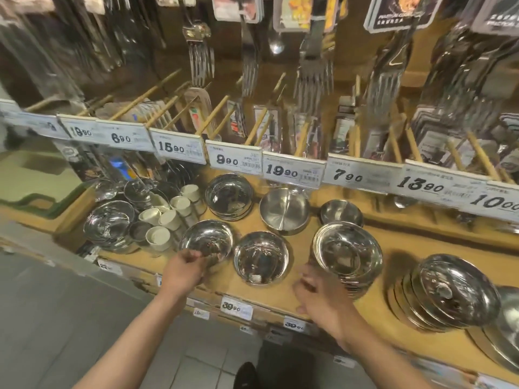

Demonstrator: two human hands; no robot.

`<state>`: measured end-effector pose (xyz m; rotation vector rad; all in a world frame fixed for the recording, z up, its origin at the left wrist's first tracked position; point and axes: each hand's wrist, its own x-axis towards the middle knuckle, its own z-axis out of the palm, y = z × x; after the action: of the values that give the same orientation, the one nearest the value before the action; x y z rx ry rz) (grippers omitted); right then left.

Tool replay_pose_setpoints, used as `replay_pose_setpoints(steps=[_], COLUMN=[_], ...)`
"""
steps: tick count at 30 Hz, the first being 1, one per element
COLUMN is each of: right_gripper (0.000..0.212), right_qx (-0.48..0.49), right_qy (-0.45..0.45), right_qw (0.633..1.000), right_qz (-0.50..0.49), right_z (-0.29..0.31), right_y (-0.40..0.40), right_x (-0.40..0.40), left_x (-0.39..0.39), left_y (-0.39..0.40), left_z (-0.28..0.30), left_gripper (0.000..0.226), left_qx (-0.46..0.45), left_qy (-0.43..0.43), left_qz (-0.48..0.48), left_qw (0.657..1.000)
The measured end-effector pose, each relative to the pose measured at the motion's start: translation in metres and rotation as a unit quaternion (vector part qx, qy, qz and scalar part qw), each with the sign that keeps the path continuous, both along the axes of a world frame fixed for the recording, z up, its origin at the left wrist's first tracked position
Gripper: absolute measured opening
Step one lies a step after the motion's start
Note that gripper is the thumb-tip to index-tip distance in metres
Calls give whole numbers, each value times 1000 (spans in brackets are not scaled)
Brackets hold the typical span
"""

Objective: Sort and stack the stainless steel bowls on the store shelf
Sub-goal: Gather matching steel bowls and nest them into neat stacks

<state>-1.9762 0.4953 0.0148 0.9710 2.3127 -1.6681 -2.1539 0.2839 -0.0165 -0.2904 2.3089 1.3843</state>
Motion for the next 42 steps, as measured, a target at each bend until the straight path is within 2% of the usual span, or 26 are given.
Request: replay_pose_setpoints(steps=[3, 5, 8, 9, 12, 17, 19, 21, 27, 31, 34, 37, 40, 42], right_gripper=[19, 22, 23, 20, 26, 34, 36, 37, 33, 27, 16, 34, 23, 29], right_qx=[-52, -85, -93, -88, -80, -29, -47, -84, -57, -62, -68, -15, -161, -240], right_qy=[-30, -34, -18, -12, -14, -20, -23, -21, -20, -26, -32, 16, 101, 119], right_qw=[998, 992, 986, 985, 978, 978, 976, 969, 974, 985, 988, 982, 957, 941], right_qz=[-34, -83, -135, -150, -193, -203, -212, -231, -216, -157, -134, -187, -221, -208], right_z=[-32, -54, -78, -86, -101, -109, -108, -104, -100, -93, -79, -67, -44, -32], right_y=[-15, -20, -24, -24, -26, -28, -29, -30, -37, -44, -49, -46, -46, -47], right_x=[-19, -32, -50, -55, -67, -71, -71, -72, -82, -92, -98, -96, -91, -91], left_x=[-10, -18, -35, -41, -57, -65, -61, -59, -54, -51, -48, -49, -49, -48], left_y=[-21, -27, -33, -34, -36, -36, -37, -38, -44, -38, -29, -17, -3, 8], left_z=[-12, -20, -38, -45, -57, -51, -43, -36, -9, 14, 32, 37, 38, 39], left_gripper=[24, 30, 50, 48, 17, 44, 65, 72, 47, 36, 13, 6, 10, 12], left_qx=[-44, -70, -134, -145, -67, 37, 66, 78, 83, 60, 62, 84, 120, 126], left_qy=[-24, -32, -33, -36, -73, -163, -194, -210, -207, -230, -236, -240, -256, -259], left_qz=[-15, -33, -46, -48, -35, -29, -37, -30, -51, -81, -95, -91, -99, -111], left_qw=[999, 996, 989, 988, 994, 985, 978, 974, 974, 968, 965, 963, 954, 951])
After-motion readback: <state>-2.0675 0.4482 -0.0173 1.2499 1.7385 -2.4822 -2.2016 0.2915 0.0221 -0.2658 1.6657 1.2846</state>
